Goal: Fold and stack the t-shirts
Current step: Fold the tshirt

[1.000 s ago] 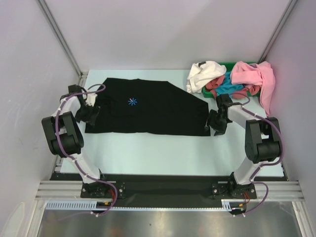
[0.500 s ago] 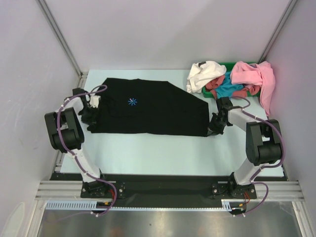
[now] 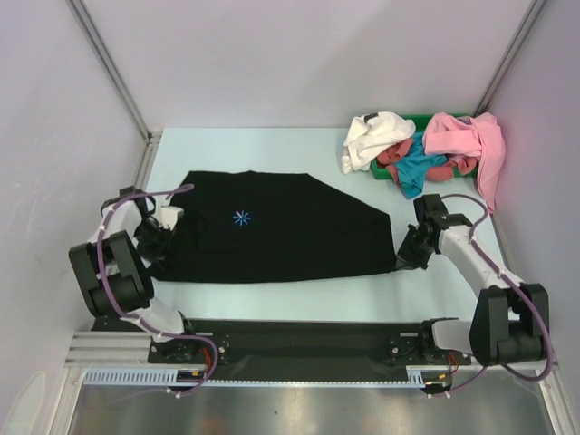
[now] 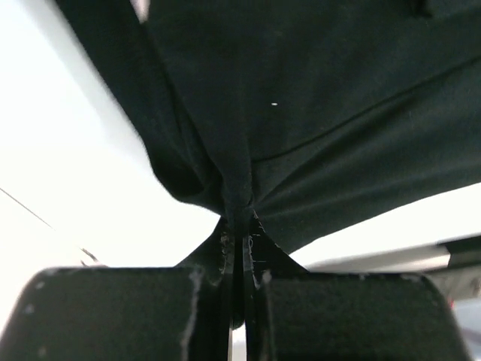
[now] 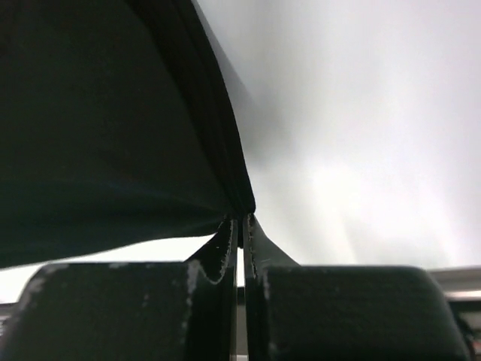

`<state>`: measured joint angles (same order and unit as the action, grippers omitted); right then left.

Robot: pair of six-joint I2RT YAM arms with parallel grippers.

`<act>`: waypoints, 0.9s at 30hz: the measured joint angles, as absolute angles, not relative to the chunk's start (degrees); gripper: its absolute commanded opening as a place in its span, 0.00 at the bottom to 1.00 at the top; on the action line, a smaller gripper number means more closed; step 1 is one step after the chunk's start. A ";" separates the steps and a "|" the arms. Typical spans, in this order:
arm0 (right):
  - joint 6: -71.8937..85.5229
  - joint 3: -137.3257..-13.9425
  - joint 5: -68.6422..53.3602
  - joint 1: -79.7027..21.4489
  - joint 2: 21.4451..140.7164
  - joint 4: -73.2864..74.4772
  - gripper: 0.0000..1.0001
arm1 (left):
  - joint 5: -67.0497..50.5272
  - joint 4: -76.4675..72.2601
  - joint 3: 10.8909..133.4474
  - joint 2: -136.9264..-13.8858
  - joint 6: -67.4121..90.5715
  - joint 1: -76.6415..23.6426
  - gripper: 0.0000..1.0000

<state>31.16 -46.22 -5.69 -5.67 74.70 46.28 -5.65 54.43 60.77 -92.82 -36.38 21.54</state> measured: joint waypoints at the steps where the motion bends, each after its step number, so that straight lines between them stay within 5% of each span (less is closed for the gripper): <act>1: 31.86 -46.13 -5.41 -5.67 73.49 47.13 0.01 | -5.04 55.55 59.64 -91.66 -37.39 21.58 0.00; 2: 32.71 -45.93 -5.06 -5.65 72.34 47.88 0.10 | -4.40 56.49 58.65 -90.78 -38.17 21.67 0.01; 3: 33.80 -45.43 -4.75 -5.65 71.18 48.49 0.26 | -3.40 57.06 57.54 -90.00 -38.98 21.76 0.22; 4: 34.76 -44.51 -4.47 -5.67 70.11 48.73 0.54 | -2.52 57.52 56.66 -89.60 -39.75 21.85 0.38; 6: 35.99 -42.72 -2.83 -5.56 68.69 50.04 0.68 | 0.03 57.91 55.83 -89.60 -40.95 22.00 0.60; 14: 37.95 -47.27 3.38 -5.96 67.81 53.69 0.72 | -1.15 58.33 64.47 -89.38 -40.77 20.51 0.66; 20: 37.45 -56.10 6.24 -11.60 69.30 51.83 0.72 | -4.23 56.01 64.36 -84.82 -41.82 5.72 0.54; 27: 37.82 -57.12 4.78 -18.00 72.36 49.01 0.72 | -3.55 56.73 60.55 -91.05 -42.48 1.96 0.66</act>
